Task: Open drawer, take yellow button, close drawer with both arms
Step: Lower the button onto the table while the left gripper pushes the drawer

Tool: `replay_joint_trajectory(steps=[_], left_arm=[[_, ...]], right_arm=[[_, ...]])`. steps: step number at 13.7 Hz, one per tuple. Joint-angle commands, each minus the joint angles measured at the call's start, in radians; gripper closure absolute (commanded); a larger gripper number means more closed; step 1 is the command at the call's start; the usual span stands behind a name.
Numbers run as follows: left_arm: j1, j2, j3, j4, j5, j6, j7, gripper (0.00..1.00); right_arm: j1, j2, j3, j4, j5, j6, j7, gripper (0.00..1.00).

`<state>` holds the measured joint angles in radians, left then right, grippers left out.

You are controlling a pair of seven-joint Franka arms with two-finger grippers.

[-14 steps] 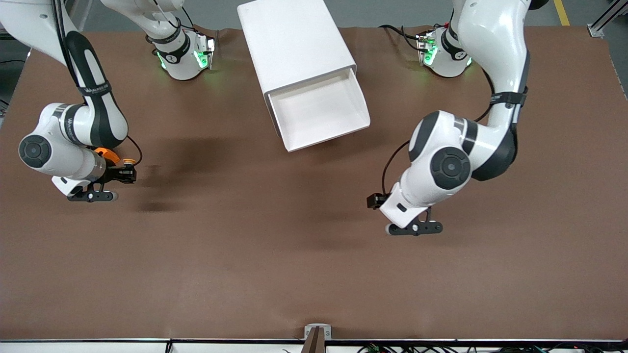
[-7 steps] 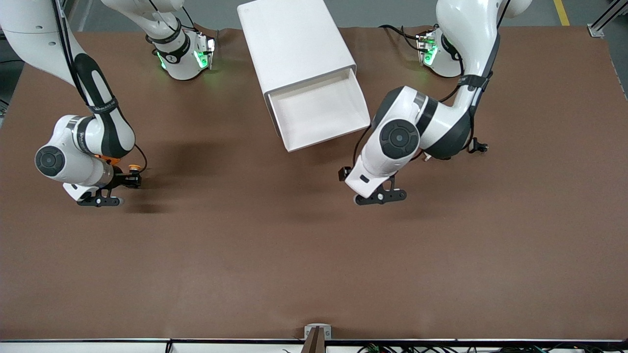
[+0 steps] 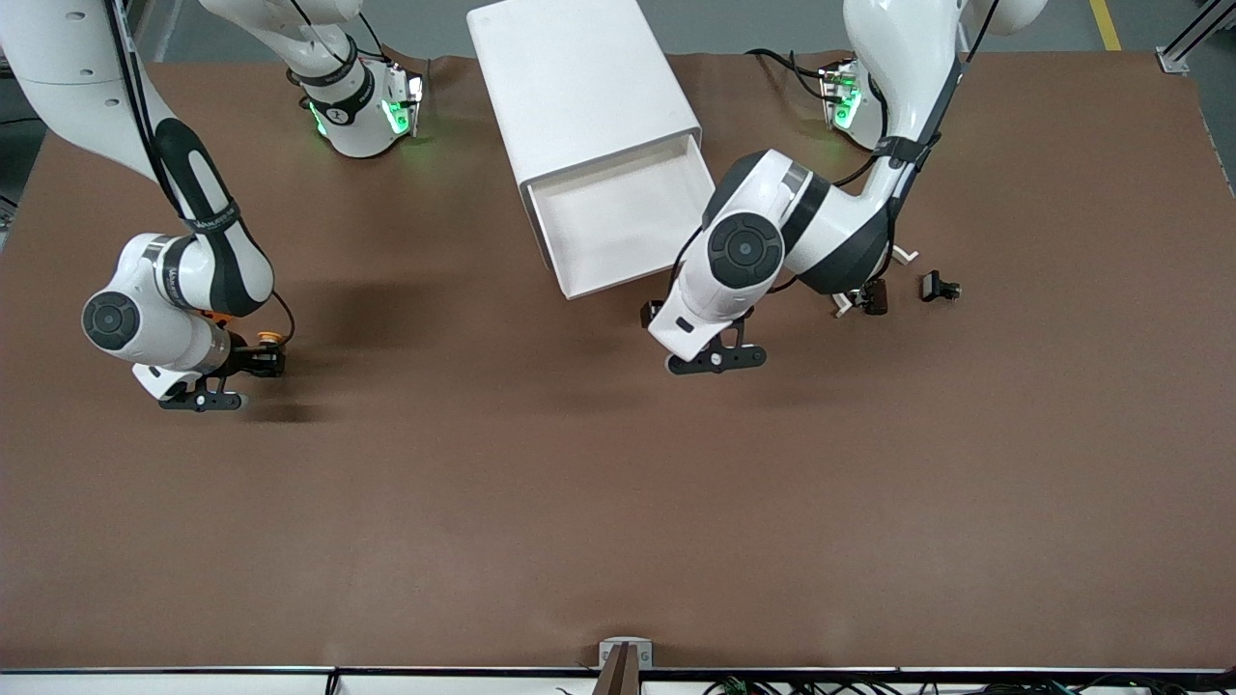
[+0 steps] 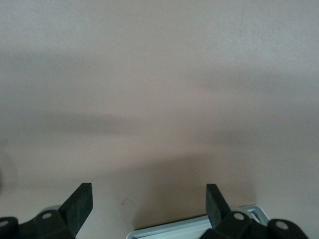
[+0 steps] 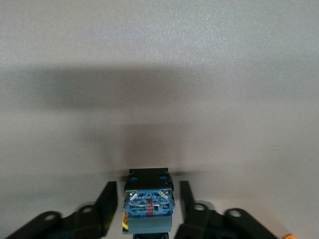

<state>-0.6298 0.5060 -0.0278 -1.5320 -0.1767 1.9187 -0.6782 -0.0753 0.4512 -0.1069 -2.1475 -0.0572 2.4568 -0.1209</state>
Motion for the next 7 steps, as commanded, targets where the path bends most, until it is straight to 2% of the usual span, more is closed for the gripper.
replay_joint_trajectory(steps=[1,3,7], left_arm=[[0.001,-0.047,-0.03,-0.043,0.005,0.009,-0.033,0.0],[0.001,-0.047,-0.061,-0.046,0.005,0.009,-0.047,0.0],[-0.017,-0.031,-0.081,-0.053,0.003,0.019,-0.072,0.0]], right_arm=[[-0.023,0.003,0.016,0.005,-0.01,-0.001,0.013,0.01],[-0.021,-0.011,0.016,0.006,-0.01,-0.021,0.013,0.0],[-0.015,-0.067,0.018,0.038,-0.007,-0.146,0.017,0.0]])
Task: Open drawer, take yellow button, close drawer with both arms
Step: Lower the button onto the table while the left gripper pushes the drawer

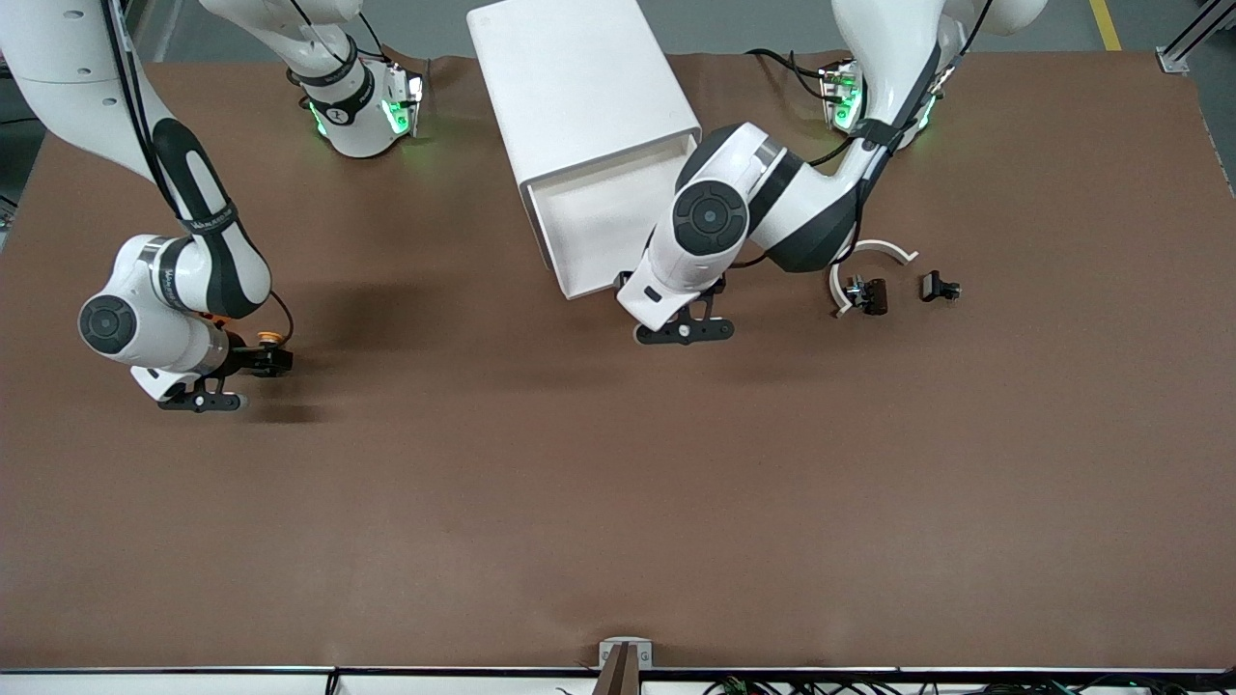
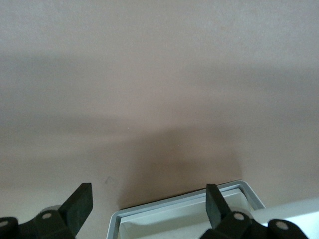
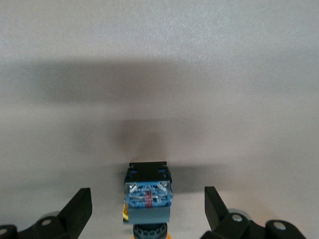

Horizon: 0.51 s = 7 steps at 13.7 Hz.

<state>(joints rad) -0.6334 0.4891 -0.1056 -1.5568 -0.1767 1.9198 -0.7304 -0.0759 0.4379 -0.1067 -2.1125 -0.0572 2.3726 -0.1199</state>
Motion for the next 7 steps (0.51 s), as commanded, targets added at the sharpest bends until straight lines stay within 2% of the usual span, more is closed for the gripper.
replay_joint_trajectory(steps=[1,7], left_arm=[[-0.026,-0.014,-0.005,-0.029,0.003,0.018,-0.039,0.0],[-0.054,-0.01,-0.054,-0.032,0.0,0.013,-0.083,0.0]], right_arm=[[-0.01,-0.077,0.021,0.005,-0.007,-0.094,0.025,0.0],[0.126,-0.258,0.024,0.009,-0.009,-0.312,0.269,0.0]])
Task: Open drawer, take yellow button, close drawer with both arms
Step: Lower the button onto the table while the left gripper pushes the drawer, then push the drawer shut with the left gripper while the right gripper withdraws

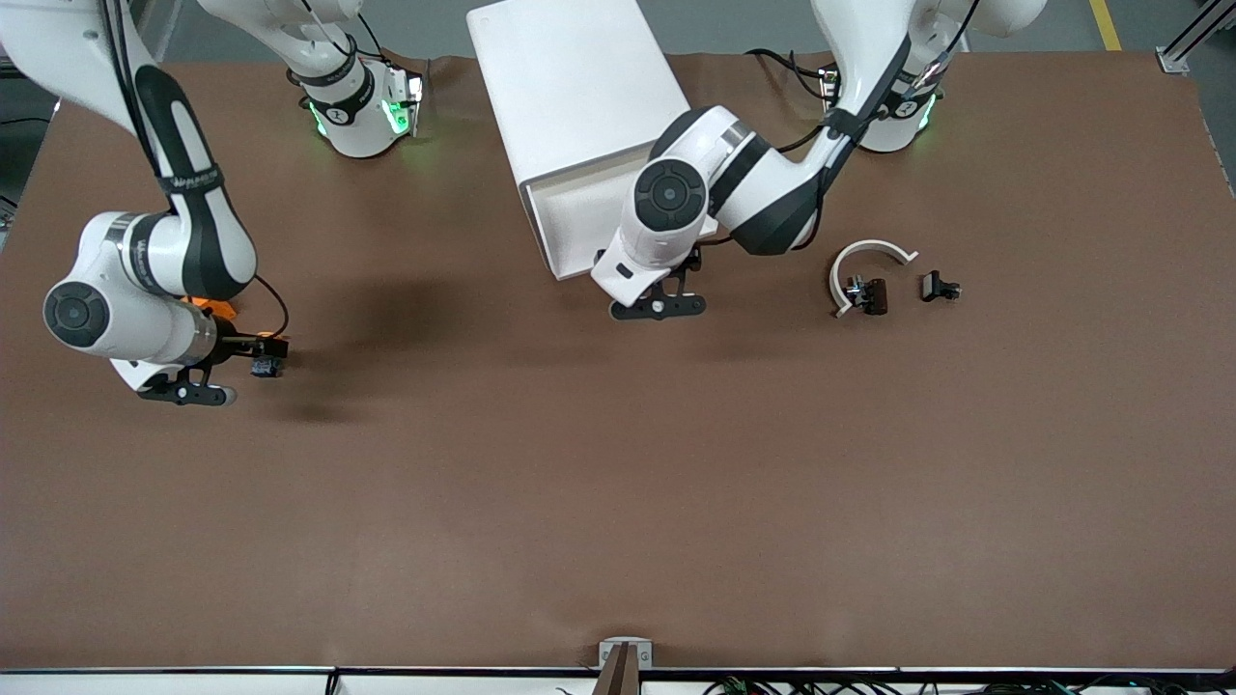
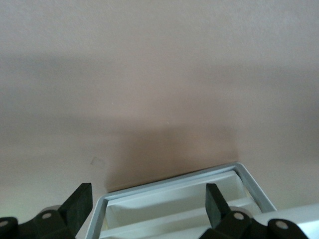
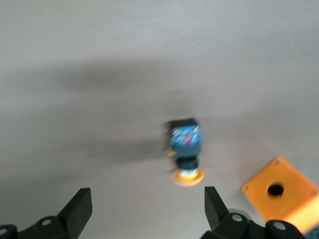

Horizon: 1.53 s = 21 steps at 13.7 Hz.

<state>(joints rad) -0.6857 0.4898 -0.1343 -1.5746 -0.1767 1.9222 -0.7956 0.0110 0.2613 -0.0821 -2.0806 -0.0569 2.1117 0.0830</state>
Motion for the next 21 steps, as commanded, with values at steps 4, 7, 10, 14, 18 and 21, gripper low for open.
replay_joint_trajectory(steps=[4,7,10,14,18,21], left_arm=[[-0.011,0.004,-0.059,-0.015,-0.049,0.015,-0.02,0.0],[-0.034,0.016,-0.062,-0.015,-0.076,0.02,-0.031,0.0],[-0.052,0.015,-0.073,-0.015,-0.099,0.014,-0.072,0.0],[-0.069,0.024,-0.084,-0.016,-0.121,0.015,-0.088,0.0],[-0.097,0.035,-0.084,-0.016,-0.144,0.018,-0.134,0.0],[-0.112,0.032,-0.084,-0.016,-0.156,0.023,-0.137,0.0]], right_arm=[[0.059,-0.19,0.001,-0.018,-0.009,-0.16,0.07,0.0],[0.064,-0.203,0.001,0.065,-0.009,-0.304,0.06,0.0],[0.064,-0.218,0.002,0.192,-0.009,-0.465,0.06,0.0],[0.064,-0.218,0.002,0.348,-0.006,-0.576,0.06,0.0],[0.064,-0.218,0.004,0.431,-0.006,-0.595,0.058,0.0],[0.008,-0.218,0.065,0.471,-0.006,-0.616,0.06,0.0]])
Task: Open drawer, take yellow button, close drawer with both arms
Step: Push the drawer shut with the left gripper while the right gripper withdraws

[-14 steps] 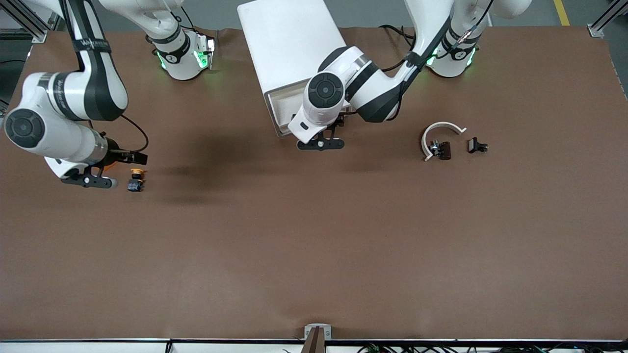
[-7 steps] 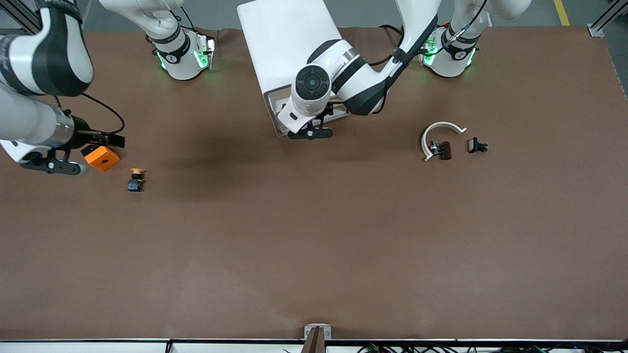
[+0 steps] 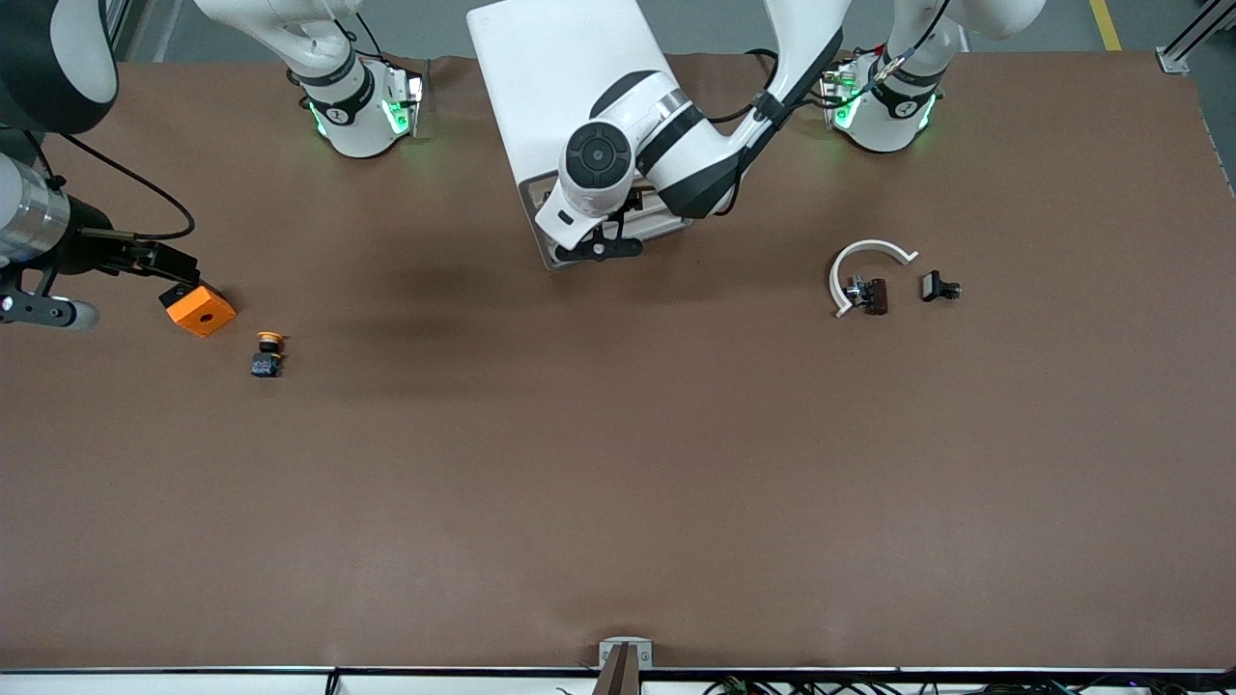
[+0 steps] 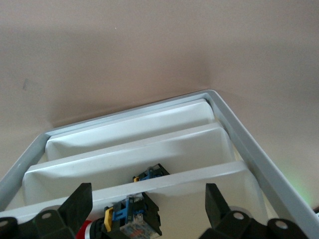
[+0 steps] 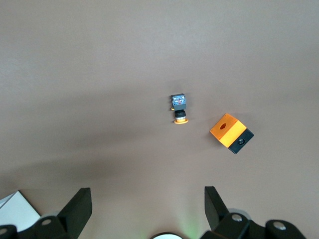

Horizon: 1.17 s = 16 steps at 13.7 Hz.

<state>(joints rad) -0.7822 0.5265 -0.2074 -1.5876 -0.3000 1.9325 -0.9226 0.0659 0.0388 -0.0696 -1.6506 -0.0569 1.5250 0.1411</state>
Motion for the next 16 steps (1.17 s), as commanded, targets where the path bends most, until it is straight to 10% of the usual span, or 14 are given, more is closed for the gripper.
replay_joint_trajectory(steps=[1,8,16], left_arm=[[-0.014,-0.008,-0.01,-0.011,-0.039,0.014,-0.01,0.0],[0.01,-0.011,-0.003,-0.009,-0.031,0.013,-0.009,0.0],[0.306,-0.039,-0.001,0.072,0.116,0.002,0.016,0.0]], right_arm=[[-0.09,0.004,0.106,0.061,-0.006,-0.038,0.002,0.0],[-0.147,0.012,0.145,0.114,-0.003,-0.028,-0.072,0.0],[-0.162,0.012,0.126,0.169,0.069,-0.037,-0.075,0.0]])
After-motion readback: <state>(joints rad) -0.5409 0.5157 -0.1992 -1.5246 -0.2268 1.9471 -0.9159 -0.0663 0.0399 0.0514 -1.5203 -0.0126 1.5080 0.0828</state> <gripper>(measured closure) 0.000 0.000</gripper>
